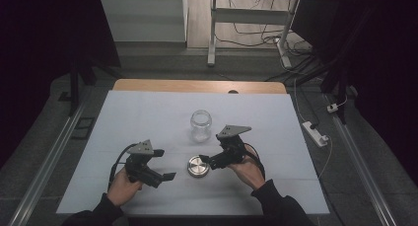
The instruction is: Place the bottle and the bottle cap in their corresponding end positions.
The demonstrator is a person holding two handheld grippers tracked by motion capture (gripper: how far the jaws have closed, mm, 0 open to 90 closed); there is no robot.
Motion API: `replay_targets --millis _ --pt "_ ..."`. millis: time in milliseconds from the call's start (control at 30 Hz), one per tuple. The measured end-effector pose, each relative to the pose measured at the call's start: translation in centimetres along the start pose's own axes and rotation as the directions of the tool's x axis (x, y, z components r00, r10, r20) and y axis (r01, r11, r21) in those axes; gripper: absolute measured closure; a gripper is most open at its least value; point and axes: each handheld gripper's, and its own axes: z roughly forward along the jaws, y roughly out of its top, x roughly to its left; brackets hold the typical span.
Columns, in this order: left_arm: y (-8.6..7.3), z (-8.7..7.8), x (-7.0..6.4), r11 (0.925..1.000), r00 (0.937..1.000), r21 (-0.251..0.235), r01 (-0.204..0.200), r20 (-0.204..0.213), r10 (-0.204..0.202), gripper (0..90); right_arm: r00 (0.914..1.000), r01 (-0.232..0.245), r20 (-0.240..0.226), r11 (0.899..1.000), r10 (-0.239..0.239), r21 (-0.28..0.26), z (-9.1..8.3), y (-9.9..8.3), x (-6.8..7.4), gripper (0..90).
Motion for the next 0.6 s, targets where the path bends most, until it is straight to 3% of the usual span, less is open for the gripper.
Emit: replay_targets --millis 600 --pt "-2.6 -4.1 -0.3 0.9983 0.9963 -0.038 0.044 -0.072 -0.047 0.0 1.0 -0.002 0.006 1.0 0.002 -0.006 -3.5 -2.2 1.0 0.0"
